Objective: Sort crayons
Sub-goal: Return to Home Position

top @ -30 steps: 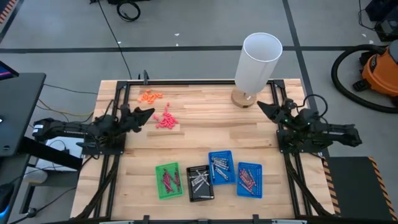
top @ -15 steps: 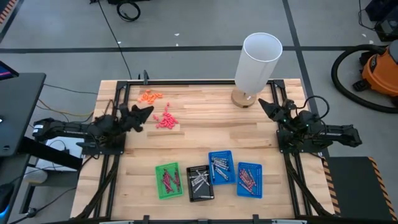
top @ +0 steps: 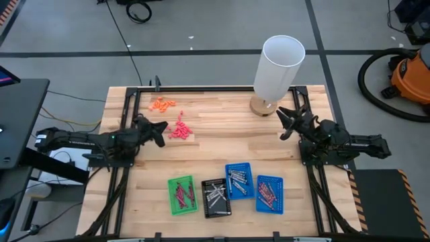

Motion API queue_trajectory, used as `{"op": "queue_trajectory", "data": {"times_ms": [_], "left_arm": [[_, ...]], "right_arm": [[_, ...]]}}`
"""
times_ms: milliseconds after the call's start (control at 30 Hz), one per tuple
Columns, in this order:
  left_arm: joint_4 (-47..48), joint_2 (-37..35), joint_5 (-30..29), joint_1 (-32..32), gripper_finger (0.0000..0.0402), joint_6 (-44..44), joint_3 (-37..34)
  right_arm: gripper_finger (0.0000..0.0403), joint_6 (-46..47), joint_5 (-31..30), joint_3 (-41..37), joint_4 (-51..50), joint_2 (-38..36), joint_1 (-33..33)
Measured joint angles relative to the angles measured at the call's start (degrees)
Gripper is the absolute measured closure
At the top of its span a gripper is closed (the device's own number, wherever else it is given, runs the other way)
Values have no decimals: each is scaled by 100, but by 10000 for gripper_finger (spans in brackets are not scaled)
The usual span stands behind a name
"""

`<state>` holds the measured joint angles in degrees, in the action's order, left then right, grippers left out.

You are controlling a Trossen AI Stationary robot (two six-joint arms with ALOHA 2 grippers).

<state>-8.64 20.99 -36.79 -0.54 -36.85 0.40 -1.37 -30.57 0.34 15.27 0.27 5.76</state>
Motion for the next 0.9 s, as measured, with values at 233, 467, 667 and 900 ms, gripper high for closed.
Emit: {"op": "queue_trajectory", "data": {"times_ms": [233, 467, 667, 900], "left_arm": [[444, 87, -154, 0, 335, 2972, 2], [410, 86, -153, 0, 335, 3476, 4], [406, 86, -152, 0, 335, 3476, 7], [406, 86, -152, 0, 335, 3472, 7]], "right_arm": [[300, -1075, 7, 2, 19, 9, 0], [300, -889, 13, 2, 52, 9, 0], [300, -889, 13, 2, 52, 9, 0], [300, -889, 15, 2, 52, 9, 0]]}}
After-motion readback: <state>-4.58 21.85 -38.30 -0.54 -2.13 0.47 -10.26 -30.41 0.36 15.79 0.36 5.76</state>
